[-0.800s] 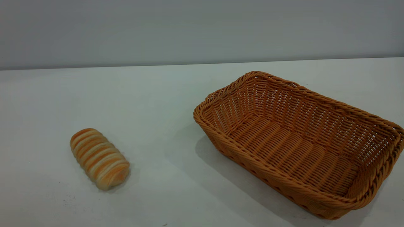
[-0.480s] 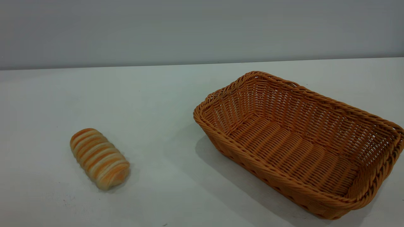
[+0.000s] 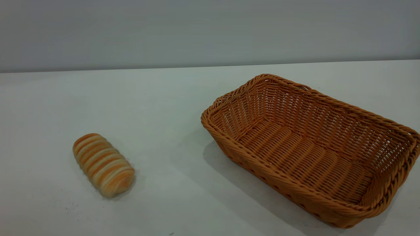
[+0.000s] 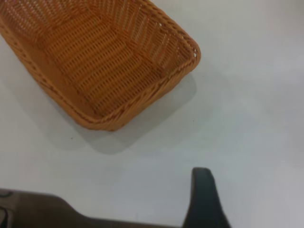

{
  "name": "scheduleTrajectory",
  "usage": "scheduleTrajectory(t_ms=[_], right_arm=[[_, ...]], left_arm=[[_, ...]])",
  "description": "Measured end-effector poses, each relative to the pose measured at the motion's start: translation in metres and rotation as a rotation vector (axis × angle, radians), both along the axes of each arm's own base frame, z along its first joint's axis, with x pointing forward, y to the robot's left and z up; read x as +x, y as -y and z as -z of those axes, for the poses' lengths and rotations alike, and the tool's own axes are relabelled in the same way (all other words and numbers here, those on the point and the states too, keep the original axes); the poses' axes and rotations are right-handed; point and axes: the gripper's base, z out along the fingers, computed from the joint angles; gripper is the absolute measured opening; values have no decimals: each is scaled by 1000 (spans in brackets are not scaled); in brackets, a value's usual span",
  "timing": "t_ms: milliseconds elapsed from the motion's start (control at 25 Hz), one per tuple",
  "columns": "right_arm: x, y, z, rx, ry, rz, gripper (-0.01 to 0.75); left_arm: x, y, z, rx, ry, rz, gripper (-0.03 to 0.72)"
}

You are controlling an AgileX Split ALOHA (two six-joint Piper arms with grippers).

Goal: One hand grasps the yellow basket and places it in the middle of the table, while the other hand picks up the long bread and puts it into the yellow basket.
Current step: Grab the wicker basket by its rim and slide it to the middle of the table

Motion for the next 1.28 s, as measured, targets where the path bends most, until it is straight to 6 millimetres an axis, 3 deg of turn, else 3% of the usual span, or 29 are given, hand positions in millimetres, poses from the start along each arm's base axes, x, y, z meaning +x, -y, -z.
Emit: scheduleTrajectory(t_ms=[720, 1280], right_arm=[[0, 0, 0, 0, 0, -7, 509], [4, -3, -8, 23, 108, -178, 509]], left_arm=[[0, 6, -1, -62, 1, 47, 554], [5, 6, -2, -88, -34, 72, 554]])
